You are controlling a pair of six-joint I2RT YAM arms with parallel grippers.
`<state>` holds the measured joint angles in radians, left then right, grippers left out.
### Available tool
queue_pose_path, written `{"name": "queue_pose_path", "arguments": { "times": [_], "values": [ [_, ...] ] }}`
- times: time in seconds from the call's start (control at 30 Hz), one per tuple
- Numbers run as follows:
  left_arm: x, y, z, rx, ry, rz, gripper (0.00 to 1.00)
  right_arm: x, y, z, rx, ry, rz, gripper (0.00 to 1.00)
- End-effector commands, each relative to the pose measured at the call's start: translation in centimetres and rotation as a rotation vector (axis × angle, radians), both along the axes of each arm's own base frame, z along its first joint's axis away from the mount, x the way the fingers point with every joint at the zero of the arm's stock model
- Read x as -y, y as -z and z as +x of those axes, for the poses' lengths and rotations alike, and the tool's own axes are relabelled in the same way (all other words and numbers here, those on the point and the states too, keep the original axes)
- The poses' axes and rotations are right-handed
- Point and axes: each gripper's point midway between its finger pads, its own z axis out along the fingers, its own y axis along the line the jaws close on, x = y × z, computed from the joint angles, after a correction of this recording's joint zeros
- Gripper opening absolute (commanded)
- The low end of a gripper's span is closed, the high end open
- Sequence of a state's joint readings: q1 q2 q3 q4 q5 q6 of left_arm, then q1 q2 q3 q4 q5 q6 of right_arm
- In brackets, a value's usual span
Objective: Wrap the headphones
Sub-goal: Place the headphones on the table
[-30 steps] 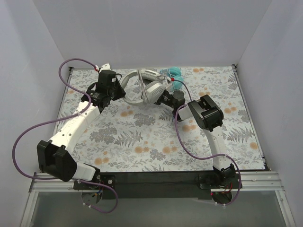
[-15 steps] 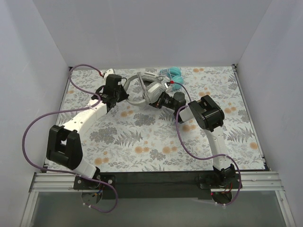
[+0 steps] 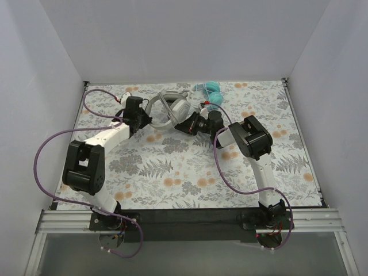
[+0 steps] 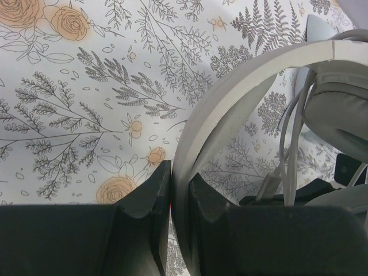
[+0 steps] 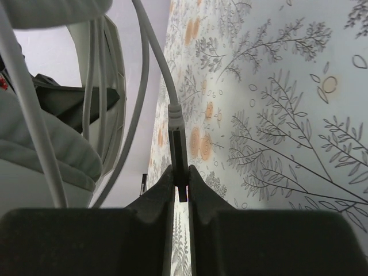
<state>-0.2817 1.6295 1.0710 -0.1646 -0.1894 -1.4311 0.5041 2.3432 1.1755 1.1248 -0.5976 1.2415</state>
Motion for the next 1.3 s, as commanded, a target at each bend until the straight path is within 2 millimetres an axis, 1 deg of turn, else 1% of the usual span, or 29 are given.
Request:
{"name": "queue_pose_path", "arguments": {
  "times": [0.0, 0.07, 0.17, 0.2, 0.23, 0.3, 0.37, 0.4, 0.43, 0.5, 0.57, 0.63, 0.7, 0.77, 0.8, 0.87, 0.9, 0.97, 1.0, 1.1, 1.13, 1.17, 1.27],
  "values": [
    [0.0, -3.3, 2.8, 0.142, -0.053, -0.126, 0.0, -0.1, -2.1, 1.1, 0.009, 0.025, -0.011, 0.01],
    [-0.1, -2.6, 2.9, 0.128, -0.06, -0.137, 0.0, -0.1, -2.1, 1.5, 0.008, 0.041, -0.024, 0.01],
    [-0.2, -2.1, 3.8, 0.138, -0.067, -0.147, 0.0, 0.0, -1.9, 2.0, -0.015, 0.063, -0.042, 0.01],
    [-0.4, -1.4, 3.9, 0.127, -0.076, -0.145, 0.0, 0.0, -1.6, 2.0, -0.025, 0.067, -0.05, 0.01],
    [-0.5, -1.4, 4.1, 0.132, -0.077, -0.15, 0.0, 0.0, -1.8, 2.3, -0.026, 0.076, -0.052, 0.01],
    [-0.8, -0.9, 4.5, 0.125, -0.088, -0.158, 0.0, -0.1, -1.4, 2.4, -0.042, 0.081, -0.072, 0.01],
    [-0.8, 0.0, 4.9, 0.11, -0.089, -0.163, 0.0, -0.2, -1.2, 2.6, -0.05, 0.089, -0.083, 0.01],
    [-0.7, -0.2, 5.3, 0.114, -0.09, -0.167, 0.0, -0.2, -1.1, 2.6, -0.059, 0.092, -0.089, 0.01],
    [-0.7, 0.6, 5.4, 0.1, -0.092, -0.165, 0.0, -0.1, -1.1, 2.8, -0.062, 0.101, -0.091, 0.01],
    [-0.7, 0.8, 5.8, 0.095, -0.098, -0.176, 0.0, -0.1, -1.0, 3.0, -0.076, 0.108, -0.103, 0.01],
    [-0.7, 1.5, 5.9, 0.081, -0.103, -0.182, 0.0, -0.1, -0.9, 3.2, -0.082, 0.116, -0.112, 0.01],
    [-0.8, 1.6, 6.3, 0.078, -0.11, -0.194, 0.0, -0.2, -0.8, 3.4, -0.086, 0.117, -0.114, 0.01],
    [-0.8, 2.2, 6.4, 0.065, -0.114, -0.204, 0.0, -0.2, -0.8, 3.5, -0.092, 0.117, -0.12, 0.01],
    [-0.7, 2.1, 6.9, 0.07, -0.118, -0.216, 0.0, -0.3, -0.5, 3.5, -0.102, 0.115, -0.127, 0.01],
    [-0.9, 2.5, 7.0, 0.061, -0.123, -0.218, 0.0, -0.2, -0.4, 3.5, -0.11, 0.118, -0.132, 0.01],
    [-0.8, 2.4, 7.4, 0.066, -0.124, -0.228, 0.0, -0.2, -0.5, 3.6, -0.104, 0.122, -0.139, 0.01],
    [-0.9, 2.6, 7.5, 0.061, -0.129, -0.228, 0.0, -0.1, -0.2, 3.6, -0.112, 0.122, -0.149, 0.01],
    [-0.9, 2.6, 7.9, 0.062, -0.133, -0.229, 0.0, -0.1, -0.1, 3.6, -0.113, 0.124, -0.155, 0.01],
    [-1.0, 3.1, 7.9, 0.05, -0.138, -0.229, 0.0, 0.0, 0.0, 3.6, -0.117, 0.124, -0.161, 0.01],
    [-1.0, 3.4, 8.3, 0.049, -0.145, -0.24, 0.0, 0.1, 0.3, 3.6, -0.12, 0.126, -0.177, 0.01],
    [-1.0, 3.9, 8.3, 0.039, -0.146, -0.238, 0.0, 0.1, 0.2, 3.7, -0.117, 0.129, -0.179, 0.01],
    [-1.0, 3.8, 8.6, 0.043, -0.147, -0.239, 0.0, 0.1, 0.3, 3.6, -0.121, 0.13, -0.183, 0.01],
    [-1.0, 4.6, 8.7, 0.028, -0.157, -0.235, 0.0, 0.2, 0.4, 3.6, -0.123, 0.139, -0.193, 0.01]
  ]
}}
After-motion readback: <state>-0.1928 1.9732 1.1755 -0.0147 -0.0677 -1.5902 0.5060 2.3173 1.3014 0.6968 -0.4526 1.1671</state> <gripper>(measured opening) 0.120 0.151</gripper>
